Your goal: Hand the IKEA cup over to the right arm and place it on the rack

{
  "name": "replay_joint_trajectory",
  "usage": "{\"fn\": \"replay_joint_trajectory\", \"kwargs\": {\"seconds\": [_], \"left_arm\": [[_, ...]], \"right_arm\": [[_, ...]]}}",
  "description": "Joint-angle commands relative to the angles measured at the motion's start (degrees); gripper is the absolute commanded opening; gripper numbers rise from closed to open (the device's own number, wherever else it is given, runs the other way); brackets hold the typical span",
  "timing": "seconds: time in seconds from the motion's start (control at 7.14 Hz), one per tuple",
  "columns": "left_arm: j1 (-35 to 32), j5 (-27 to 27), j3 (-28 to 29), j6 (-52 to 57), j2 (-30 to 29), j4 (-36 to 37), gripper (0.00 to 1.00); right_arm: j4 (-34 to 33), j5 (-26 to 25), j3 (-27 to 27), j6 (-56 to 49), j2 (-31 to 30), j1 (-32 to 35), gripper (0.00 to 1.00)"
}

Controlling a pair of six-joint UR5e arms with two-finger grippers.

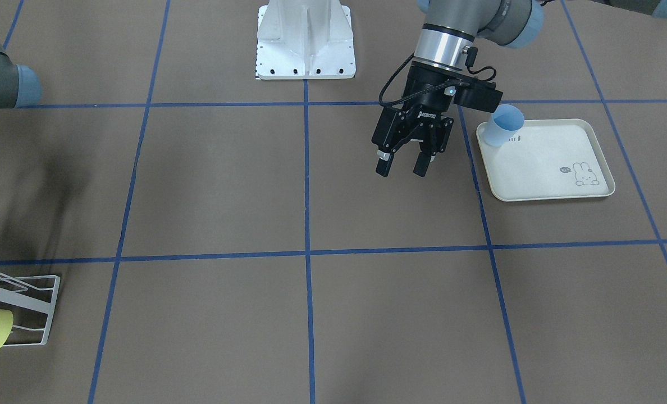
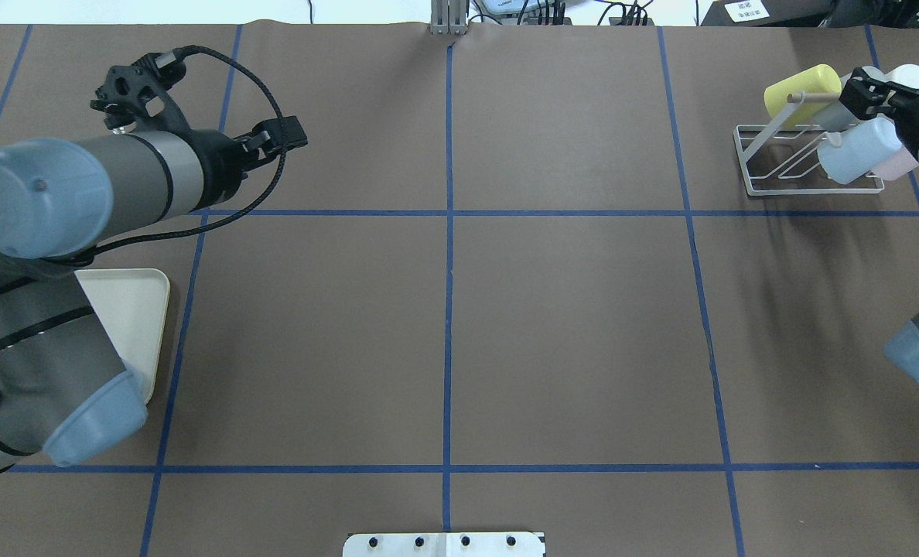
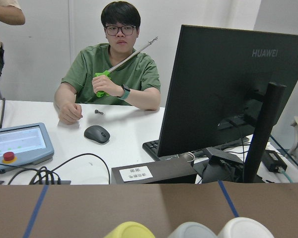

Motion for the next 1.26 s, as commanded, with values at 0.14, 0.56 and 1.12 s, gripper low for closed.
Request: {"fn": "replay_joint_trajectory", "kwargs": {"seconds": [0.14, 0.56, 1.12], "left_arm": [[-7.6, -14.8, -2.8, 15.3, 12.2, 0.3, 1.0], [-13.2, -30.7, -2.9, 27.6, 24.7, 0.1, 1.0], [-9.4, -33.7, -2.8, 23.7, 30.4, 0.0, 1.0]], "right_arm": [[-5.3, 11.2, 8.6, 12.2, 0.3, -1.6, 1.0], [-5.4, 17.0, 11.9, 26.3, 5.3, -7.7, 1.0], [-4.5, 19.3, 12.3, 34.2, 9.7, -11.4, 1.0]]}}
